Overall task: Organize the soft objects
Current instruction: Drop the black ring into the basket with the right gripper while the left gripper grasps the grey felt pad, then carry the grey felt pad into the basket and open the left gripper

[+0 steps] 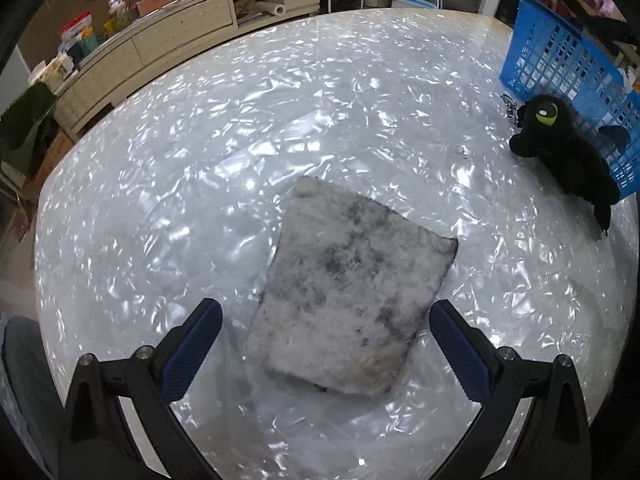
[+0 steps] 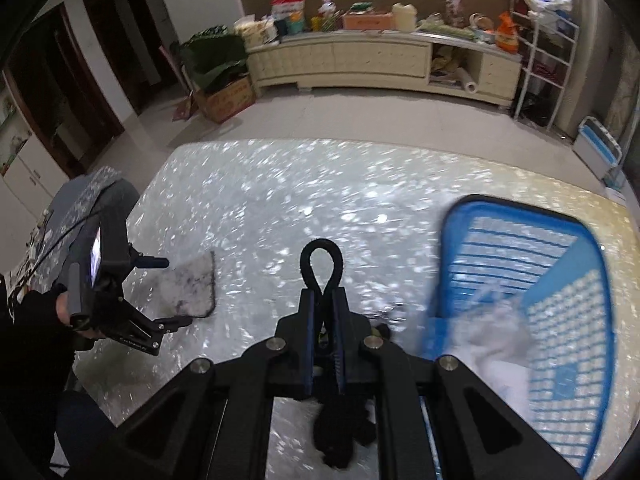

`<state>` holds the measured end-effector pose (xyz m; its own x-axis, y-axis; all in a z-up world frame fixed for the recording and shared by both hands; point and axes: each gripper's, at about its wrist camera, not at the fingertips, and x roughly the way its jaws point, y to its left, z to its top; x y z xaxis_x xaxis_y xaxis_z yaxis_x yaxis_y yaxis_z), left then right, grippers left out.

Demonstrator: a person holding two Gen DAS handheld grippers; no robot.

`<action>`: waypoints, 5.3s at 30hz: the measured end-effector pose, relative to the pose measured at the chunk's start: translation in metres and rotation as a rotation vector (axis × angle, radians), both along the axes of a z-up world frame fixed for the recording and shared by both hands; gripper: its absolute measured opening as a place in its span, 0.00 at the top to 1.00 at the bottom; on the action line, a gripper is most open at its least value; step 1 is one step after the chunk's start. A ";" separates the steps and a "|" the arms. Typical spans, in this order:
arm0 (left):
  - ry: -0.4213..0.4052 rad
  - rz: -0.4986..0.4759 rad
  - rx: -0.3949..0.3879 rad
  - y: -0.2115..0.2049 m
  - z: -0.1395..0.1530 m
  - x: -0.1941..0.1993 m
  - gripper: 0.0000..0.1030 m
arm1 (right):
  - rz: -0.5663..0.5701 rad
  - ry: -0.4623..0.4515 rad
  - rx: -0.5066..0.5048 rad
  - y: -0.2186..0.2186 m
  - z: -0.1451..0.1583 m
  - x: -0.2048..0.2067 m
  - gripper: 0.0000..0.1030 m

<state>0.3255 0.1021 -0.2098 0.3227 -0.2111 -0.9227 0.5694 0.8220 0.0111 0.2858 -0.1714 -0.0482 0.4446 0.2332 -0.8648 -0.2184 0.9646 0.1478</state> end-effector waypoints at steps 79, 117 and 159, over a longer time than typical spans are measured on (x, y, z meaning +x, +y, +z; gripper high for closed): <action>-0.120 -0.058 -0.178 -0.149 0.187 -0.127 0.86 | -0.180 -0.078 -0.147 -0.132 0.026 -0.134 0.00; -0.066 -0.217 -0.077 -0.334 0.144 -0.074 0.86 | -0.272 -0.064 -0.057 -0.189 -0.014 -0.125 0.00; -0.088 -0.128 -0.025 -0.325 0.139 -0.083 0.18 | -0.275 -0.057 0.004 -0.187 0.002 -0.136 0.00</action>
<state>0.2428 -0.2229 -0.0706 0.3707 -0.2783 -0.8861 0.6673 0.7434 0.0457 0.1500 -0.3584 -0.0459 0.5398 0.1002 -0.8358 0.0437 0.9882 0.1467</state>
